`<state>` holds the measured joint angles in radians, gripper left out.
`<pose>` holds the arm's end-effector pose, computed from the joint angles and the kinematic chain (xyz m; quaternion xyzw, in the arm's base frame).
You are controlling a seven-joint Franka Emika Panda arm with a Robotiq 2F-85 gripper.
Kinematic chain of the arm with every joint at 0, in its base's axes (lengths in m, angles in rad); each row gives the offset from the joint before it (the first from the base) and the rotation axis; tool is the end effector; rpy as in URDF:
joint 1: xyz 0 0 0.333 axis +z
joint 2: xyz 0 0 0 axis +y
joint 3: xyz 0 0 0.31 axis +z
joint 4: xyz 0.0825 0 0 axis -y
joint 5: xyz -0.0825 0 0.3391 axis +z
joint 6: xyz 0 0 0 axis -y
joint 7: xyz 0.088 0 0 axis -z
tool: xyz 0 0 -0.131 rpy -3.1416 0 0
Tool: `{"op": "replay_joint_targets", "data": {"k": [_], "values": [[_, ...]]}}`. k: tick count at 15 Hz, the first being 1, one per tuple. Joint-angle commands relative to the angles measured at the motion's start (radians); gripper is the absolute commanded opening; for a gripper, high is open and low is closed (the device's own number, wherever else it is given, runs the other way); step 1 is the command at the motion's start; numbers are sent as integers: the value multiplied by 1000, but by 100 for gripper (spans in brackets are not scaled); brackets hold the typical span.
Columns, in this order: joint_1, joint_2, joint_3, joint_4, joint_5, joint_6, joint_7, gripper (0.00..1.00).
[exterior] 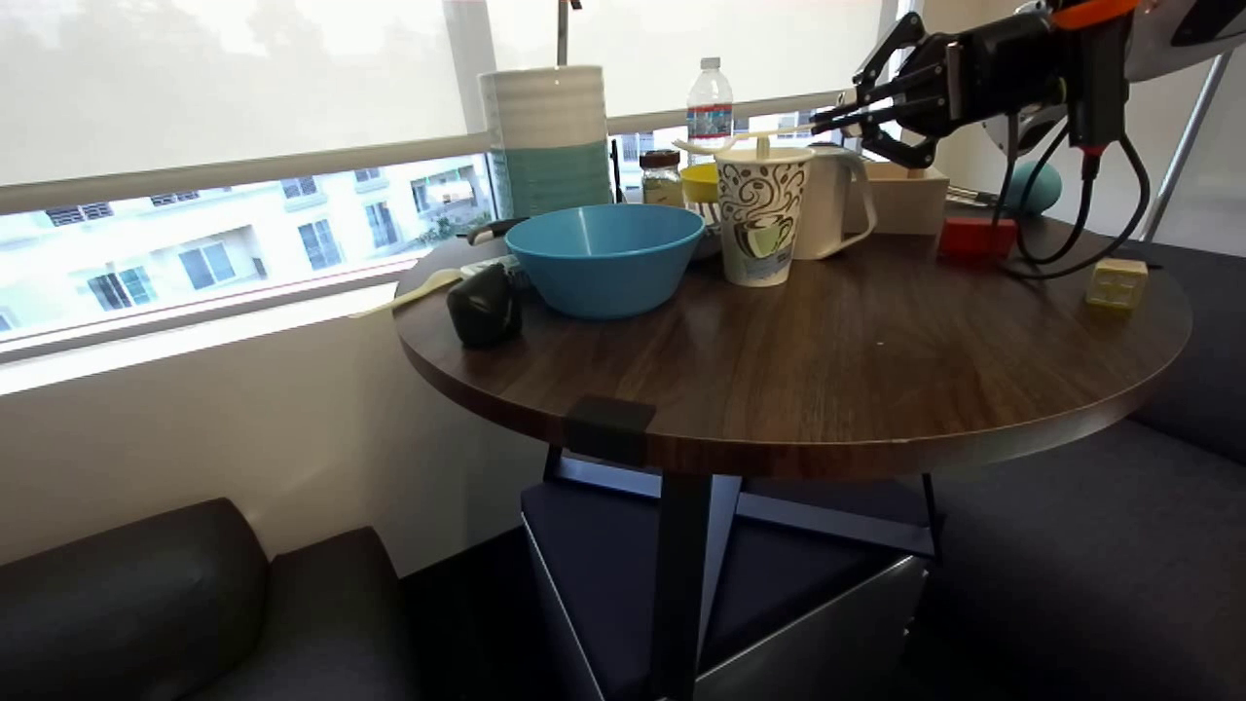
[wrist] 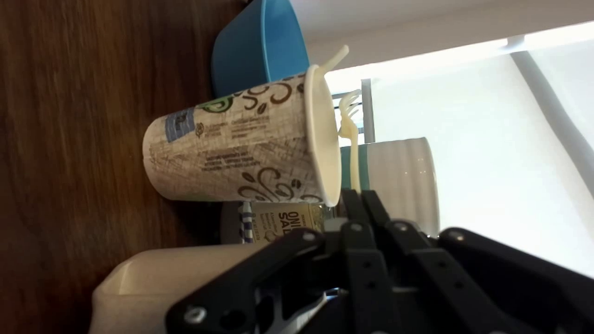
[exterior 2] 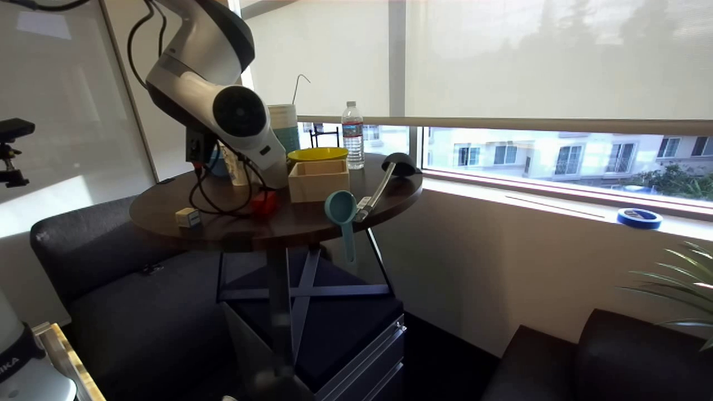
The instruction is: Lay the fork and spoon over the cup
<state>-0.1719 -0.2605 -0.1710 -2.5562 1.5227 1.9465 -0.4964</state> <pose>0.4090 -0.0518 0.4037 -0.7259 0.3022 -0.1207 0.6059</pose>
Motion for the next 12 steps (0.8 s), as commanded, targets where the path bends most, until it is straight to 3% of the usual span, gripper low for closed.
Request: {"op": "replay_joint_targets", "data": {"k": [1, 12], "values": [[-14, 11, 2, -3, 4, -17, -26, 1], [-9, -29, 15, -31, 21, 8, -52, 1]]}}
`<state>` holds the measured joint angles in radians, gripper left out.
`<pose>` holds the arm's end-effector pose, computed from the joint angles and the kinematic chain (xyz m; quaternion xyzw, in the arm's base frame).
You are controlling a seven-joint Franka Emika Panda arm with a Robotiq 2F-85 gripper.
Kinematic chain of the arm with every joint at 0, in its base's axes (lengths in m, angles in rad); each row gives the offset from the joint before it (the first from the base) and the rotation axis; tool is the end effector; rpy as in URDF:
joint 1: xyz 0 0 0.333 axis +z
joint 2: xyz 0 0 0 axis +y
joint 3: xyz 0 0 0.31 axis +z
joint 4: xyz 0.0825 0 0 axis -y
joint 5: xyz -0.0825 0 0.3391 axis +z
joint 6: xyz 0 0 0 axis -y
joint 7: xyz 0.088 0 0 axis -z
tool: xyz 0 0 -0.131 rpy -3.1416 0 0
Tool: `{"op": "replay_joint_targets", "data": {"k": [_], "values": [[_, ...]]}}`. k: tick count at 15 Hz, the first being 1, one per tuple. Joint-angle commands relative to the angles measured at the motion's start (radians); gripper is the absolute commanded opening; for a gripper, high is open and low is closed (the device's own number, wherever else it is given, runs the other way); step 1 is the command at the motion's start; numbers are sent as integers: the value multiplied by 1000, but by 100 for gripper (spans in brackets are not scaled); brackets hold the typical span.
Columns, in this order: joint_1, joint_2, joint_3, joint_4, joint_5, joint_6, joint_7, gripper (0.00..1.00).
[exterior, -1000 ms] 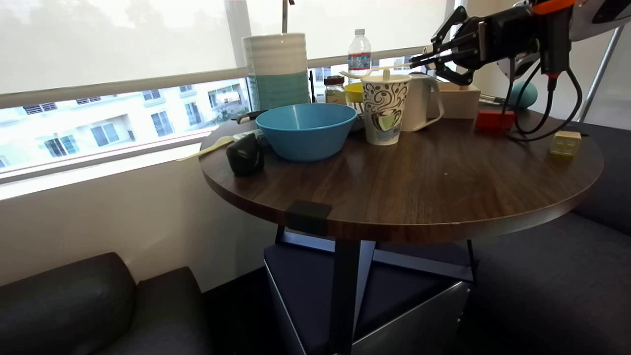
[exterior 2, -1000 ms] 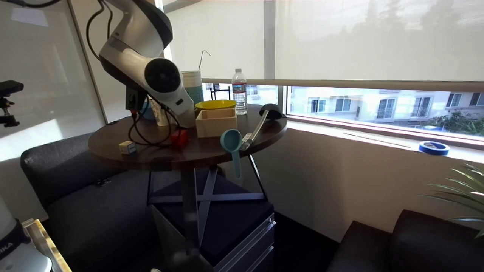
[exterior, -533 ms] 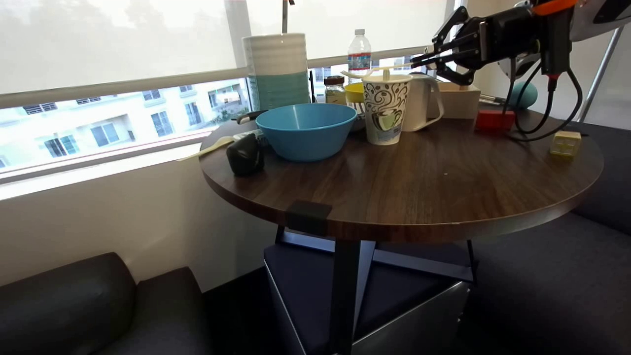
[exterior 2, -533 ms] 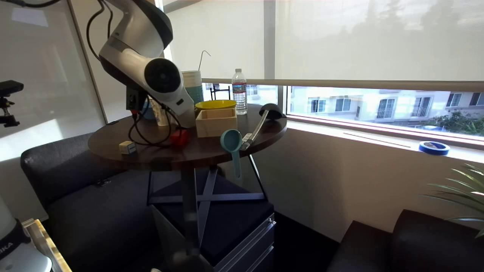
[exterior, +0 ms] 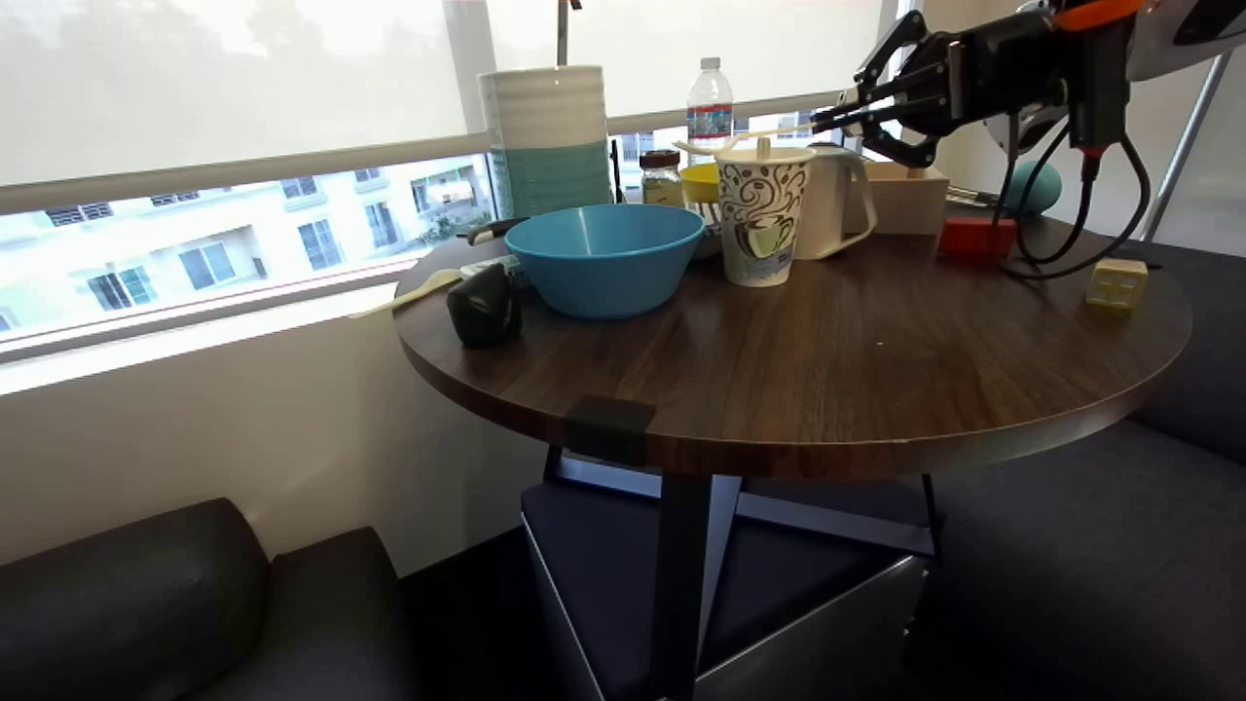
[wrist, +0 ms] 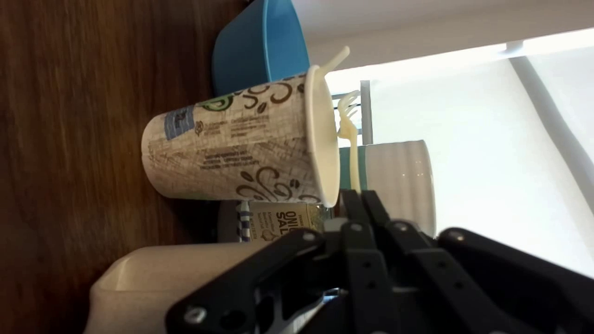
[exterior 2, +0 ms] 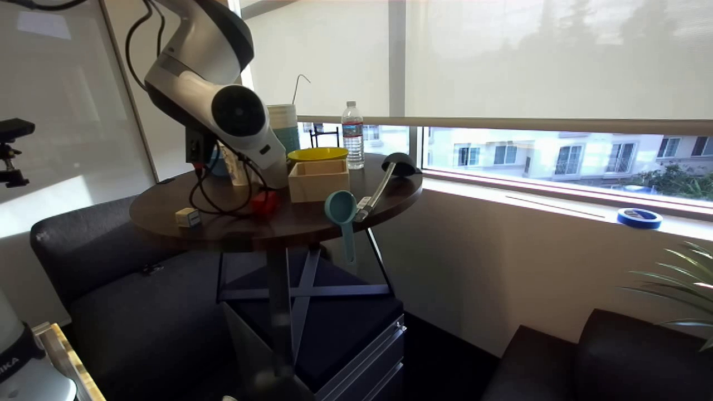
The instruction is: Lay the fork and spoon over the cup
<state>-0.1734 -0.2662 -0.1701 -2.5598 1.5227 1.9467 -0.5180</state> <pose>0.4077 -0.0516 0.4046 -0.7290 0.2939 -0.1282 0.6048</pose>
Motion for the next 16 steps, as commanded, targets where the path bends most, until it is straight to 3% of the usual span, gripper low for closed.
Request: {"op": "replay_joint_targets", "data": {"k": [1, 16], "values": [[-8, -25, 14, -30, 21, 8, -31, 1], [-11, -37, 20, -39, -8, 18, -17, 1]]}}
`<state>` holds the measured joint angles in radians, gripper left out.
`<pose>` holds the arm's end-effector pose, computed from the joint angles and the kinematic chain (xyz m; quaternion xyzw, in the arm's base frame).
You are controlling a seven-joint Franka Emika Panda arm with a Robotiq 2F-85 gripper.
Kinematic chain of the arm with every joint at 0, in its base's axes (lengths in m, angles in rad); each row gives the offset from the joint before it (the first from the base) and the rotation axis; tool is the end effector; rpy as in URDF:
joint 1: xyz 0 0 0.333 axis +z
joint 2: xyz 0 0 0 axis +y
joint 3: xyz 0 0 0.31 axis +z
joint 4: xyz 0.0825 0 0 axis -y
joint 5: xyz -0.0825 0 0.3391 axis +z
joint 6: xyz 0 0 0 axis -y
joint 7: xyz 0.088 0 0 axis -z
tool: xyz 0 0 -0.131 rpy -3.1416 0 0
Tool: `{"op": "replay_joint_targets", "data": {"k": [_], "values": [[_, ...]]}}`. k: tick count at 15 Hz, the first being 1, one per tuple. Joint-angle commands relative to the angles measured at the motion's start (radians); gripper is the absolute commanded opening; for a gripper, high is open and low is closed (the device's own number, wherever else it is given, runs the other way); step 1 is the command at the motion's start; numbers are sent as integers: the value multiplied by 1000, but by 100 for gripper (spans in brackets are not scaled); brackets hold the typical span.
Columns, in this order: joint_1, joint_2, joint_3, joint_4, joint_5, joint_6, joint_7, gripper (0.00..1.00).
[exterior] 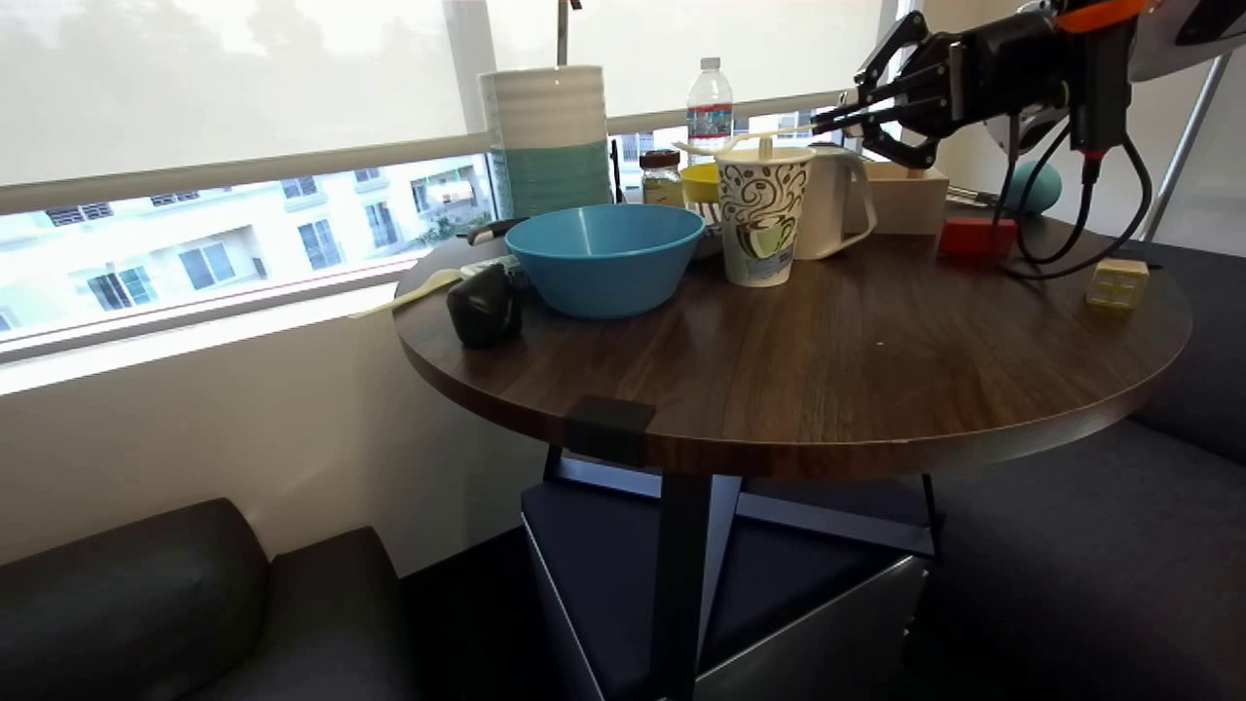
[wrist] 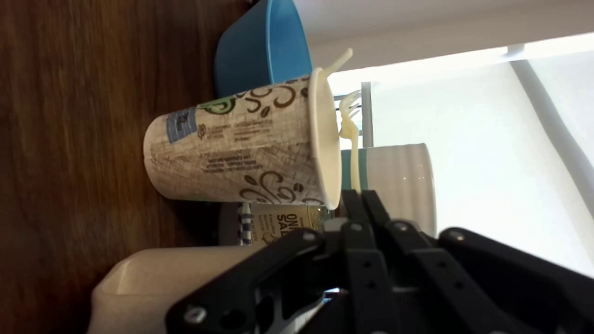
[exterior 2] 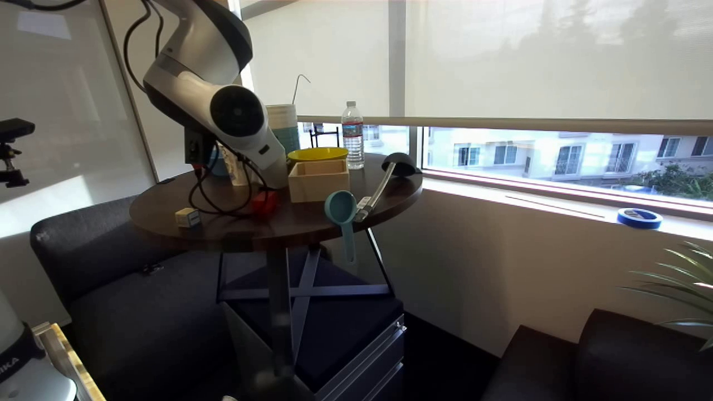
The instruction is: Lay the fork and spoon over the cup
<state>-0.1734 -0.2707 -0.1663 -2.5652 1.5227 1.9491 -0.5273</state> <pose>0.4064 -0.0498 0.4041 -0.7312 0.2901 -0.1301 0.6036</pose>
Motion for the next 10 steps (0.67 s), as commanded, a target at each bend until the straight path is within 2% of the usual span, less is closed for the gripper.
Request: {"op": "replay_joint_targets", "data": {"k": [1, 3, 4, 6, 10], "values": [[-11, -33, 16, -34, -7, 15, -7, 1], [-11, -33, 16, -34, -10, 14, -5, 2], [-11, -33, 16, -33, -12, 14, -6, 10], [-11, -32, 16, -33, -14, 14, -6, 14], [-11, -33, 17, -36, -17, 15, -8, 9]]}}
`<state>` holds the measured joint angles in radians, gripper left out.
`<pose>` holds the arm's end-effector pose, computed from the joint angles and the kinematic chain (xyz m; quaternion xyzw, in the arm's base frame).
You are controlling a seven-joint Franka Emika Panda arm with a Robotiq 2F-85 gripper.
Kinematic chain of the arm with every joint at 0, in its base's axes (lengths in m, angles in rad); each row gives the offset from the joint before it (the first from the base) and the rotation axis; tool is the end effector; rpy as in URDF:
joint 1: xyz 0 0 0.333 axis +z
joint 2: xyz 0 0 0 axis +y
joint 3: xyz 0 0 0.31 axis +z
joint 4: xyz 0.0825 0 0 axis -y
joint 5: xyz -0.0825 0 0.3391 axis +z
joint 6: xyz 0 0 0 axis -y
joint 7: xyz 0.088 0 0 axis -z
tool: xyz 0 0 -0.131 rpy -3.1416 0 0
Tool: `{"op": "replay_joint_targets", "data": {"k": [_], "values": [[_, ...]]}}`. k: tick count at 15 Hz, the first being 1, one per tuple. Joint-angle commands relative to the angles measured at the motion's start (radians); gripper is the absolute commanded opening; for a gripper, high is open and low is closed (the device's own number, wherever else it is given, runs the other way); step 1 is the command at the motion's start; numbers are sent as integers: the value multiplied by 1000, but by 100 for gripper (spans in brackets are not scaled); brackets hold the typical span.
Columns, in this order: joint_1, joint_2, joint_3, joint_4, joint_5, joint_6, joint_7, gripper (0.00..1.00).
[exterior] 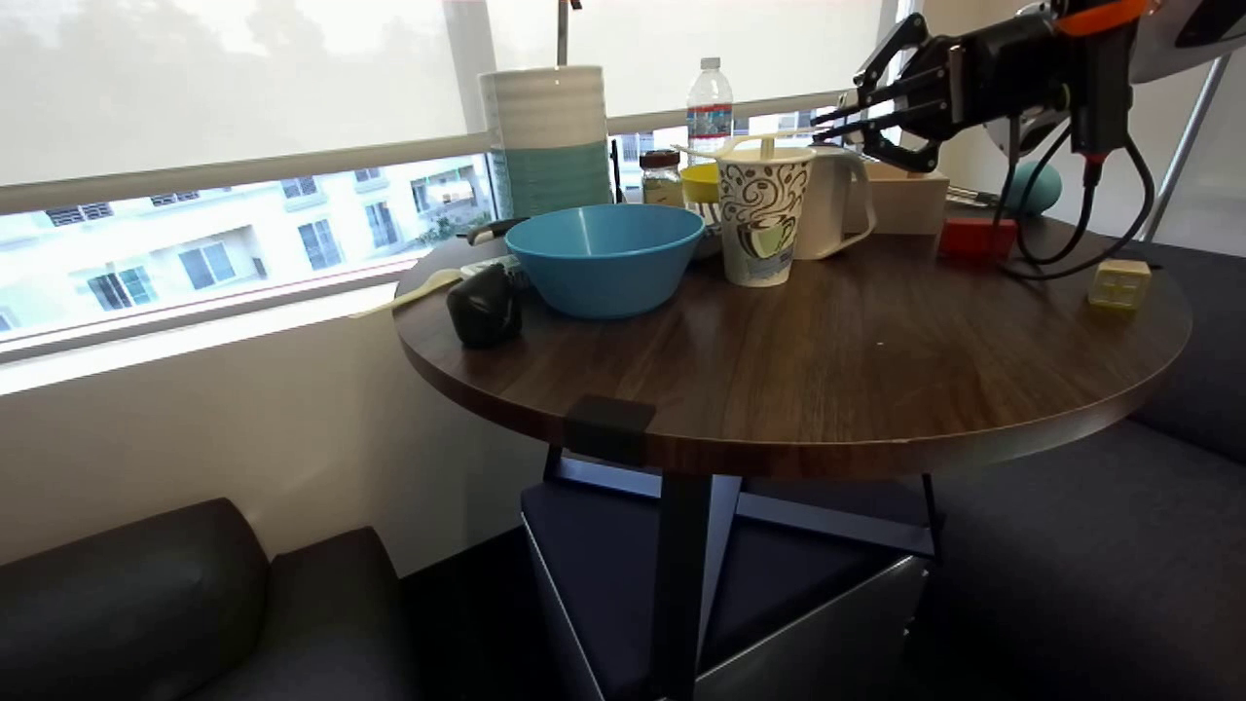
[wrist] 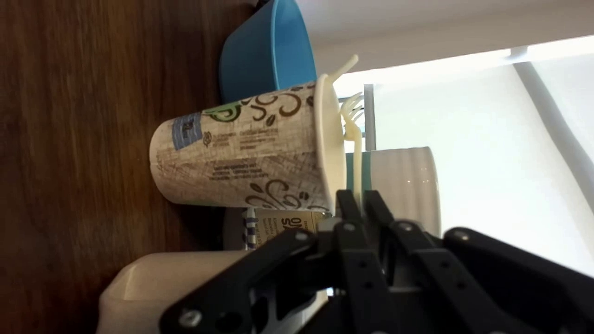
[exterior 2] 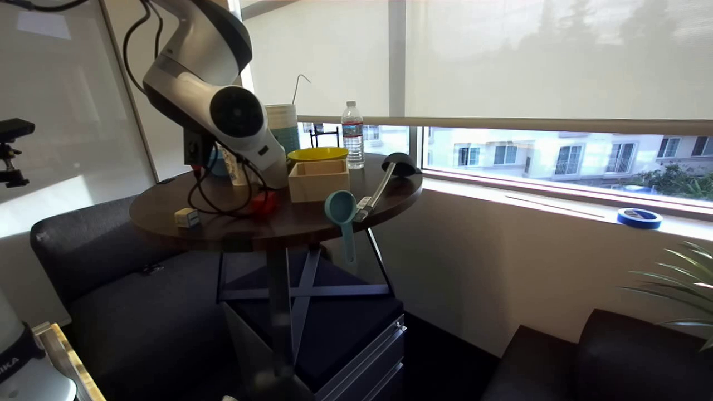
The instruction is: Lay the fork and spoon over the cup
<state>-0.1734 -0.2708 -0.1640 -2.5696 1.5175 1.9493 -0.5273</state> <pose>0.4052 -0.0484 0.4020 -0.7333 0.2894 -0.1269 0.6020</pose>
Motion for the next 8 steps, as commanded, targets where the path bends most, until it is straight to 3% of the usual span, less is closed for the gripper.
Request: {"op": "replay_joint_targets", "data": {"k": [1, 4, 5, 6, 8], "values": [[-11, -33, 15, -32, -12, 15, -8, 9], [-12, -36, 15, -35, -14, 16, -8, 17], [-12, -37, 15, -37, -15, 17, -8, 24], [-12, -38, 15, -38, -17, 17, -8, 44], [-13, -41, 15, -41, -19, 19, -9, 58]]}}
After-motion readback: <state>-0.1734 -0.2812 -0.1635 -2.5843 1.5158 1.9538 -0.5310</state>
